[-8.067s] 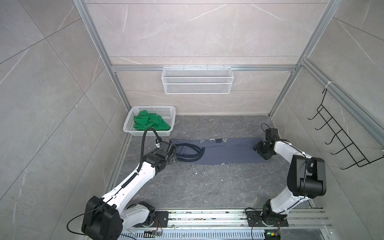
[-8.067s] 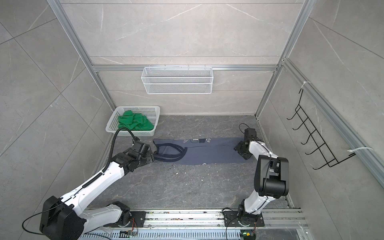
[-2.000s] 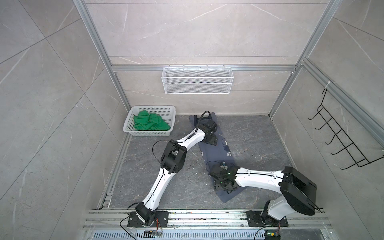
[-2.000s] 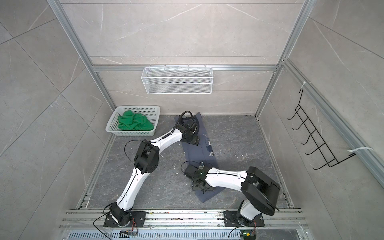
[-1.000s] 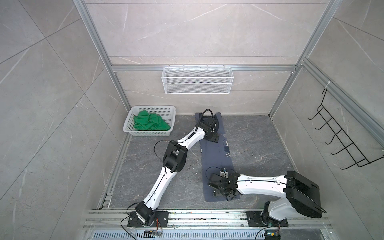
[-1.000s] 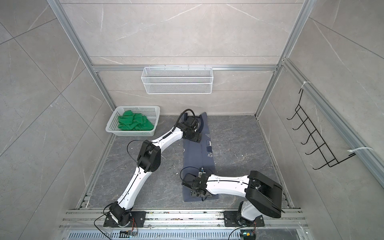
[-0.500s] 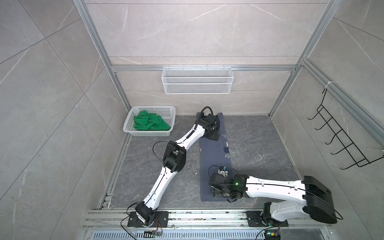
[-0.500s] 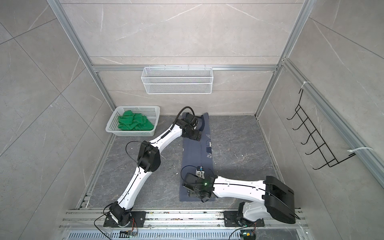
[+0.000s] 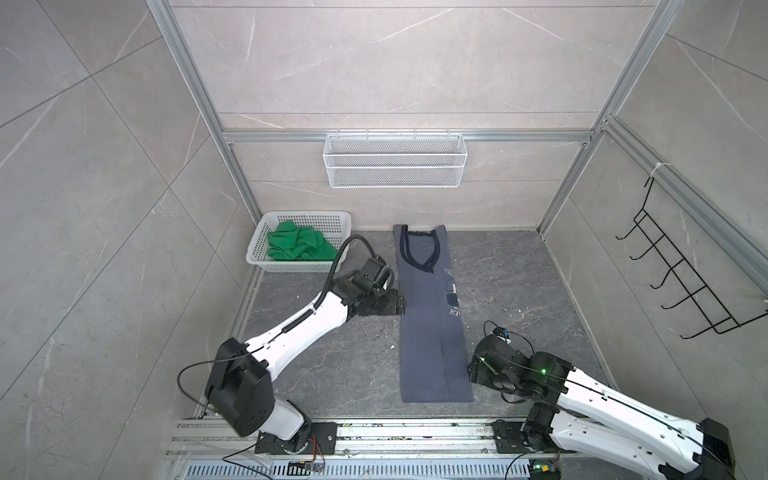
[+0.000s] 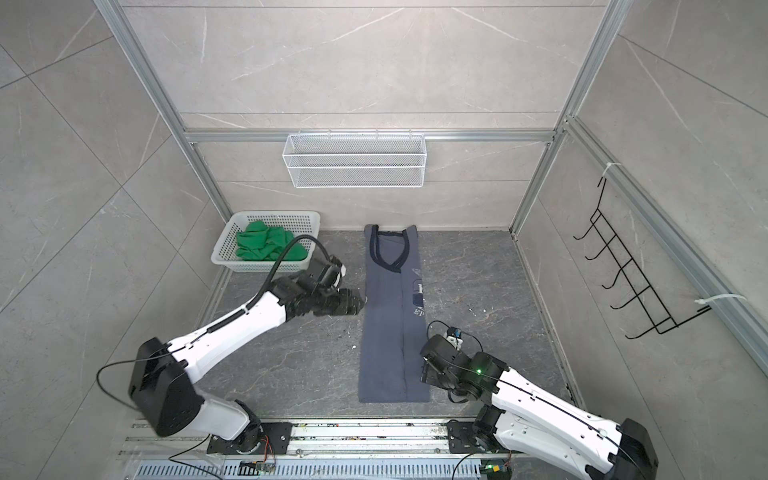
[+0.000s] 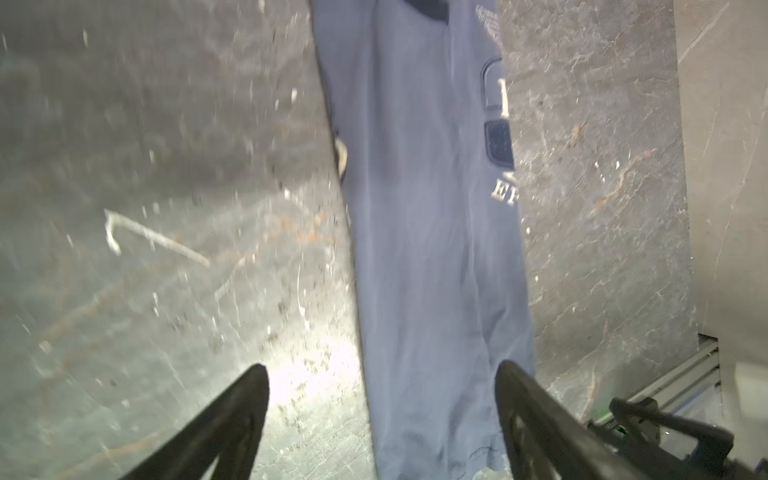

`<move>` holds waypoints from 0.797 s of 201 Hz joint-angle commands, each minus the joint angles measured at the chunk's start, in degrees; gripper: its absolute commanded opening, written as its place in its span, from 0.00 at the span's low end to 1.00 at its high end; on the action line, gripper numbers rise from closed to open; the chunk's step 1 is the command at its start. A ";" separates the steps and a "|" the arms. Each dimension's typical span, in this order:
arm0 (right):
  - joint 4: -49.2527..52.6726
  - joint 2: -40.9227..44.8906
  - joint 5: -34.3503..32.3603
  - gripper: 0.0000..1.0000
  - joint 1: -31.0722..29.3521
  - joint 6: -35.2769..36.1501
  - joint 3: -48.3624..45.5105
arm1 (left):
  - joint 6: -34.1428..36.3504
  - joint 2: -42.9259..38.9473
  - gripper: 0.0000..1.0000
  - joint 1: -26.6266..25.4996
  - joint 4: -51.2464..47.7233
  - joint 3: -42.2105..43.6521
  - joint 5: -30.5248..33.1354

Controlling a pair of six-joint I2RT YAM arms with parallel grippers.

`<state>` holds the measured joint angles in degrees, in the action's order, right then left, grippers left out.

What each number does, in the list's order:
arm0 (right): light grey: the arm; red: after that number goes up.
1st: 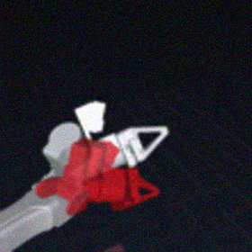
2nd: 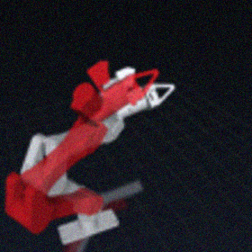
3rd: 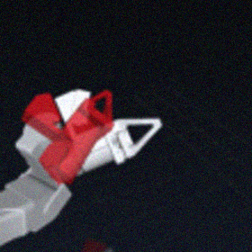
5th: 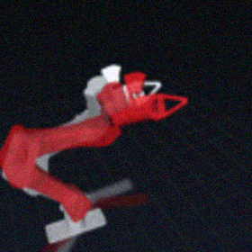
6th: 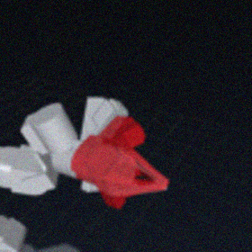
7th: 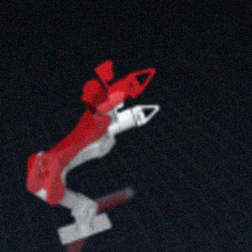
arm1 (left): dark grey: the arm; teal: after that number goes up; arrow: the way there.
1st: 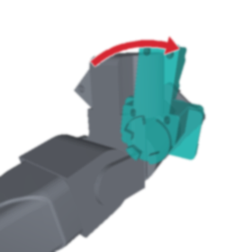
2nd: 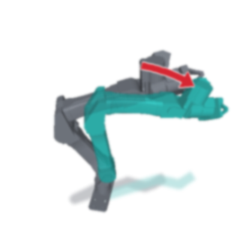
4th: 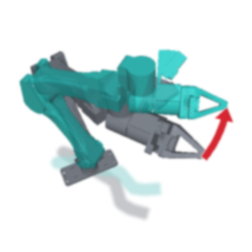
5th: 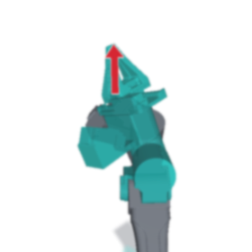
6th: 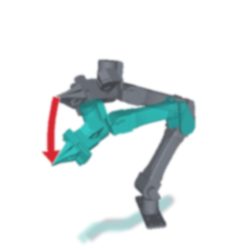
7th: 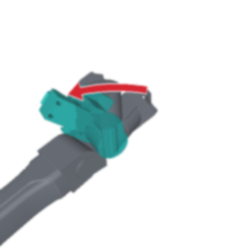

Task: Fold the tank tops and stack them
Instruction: 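Grasp the near hem corners with both grippers at the strip's near end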

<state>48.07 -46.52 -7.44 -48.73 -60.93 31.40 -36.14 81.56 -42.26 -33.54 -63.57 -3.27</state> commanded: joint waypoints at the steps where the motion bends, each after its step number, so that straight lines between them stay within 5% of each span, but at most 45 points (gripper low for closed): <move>1: -3.90 2.32 7.49 0.66 1.88 2.22 -3.88 | -9.69 -5.98 0.85 -5.82 3.33 10.43 -0.14; 61: -12.58 6.42 15.09 0.56 1.97 -0.91 -13.43 | -24.70 -17.35 0.76 -19.48 10.79 28.45 -2.06; 160: -19.92 -0.05 17.63 0.34 1.89 -1.19 -16.26 | -29.84 -6.37 0.62 -27.25 26.34 33.11 -1.70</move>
<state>29.21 -44.69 9.74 -46.96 -61.89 16.08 -64.01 73.78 -69.19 -10.46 -30.20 -4.93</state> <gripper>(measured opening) 0.364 0.634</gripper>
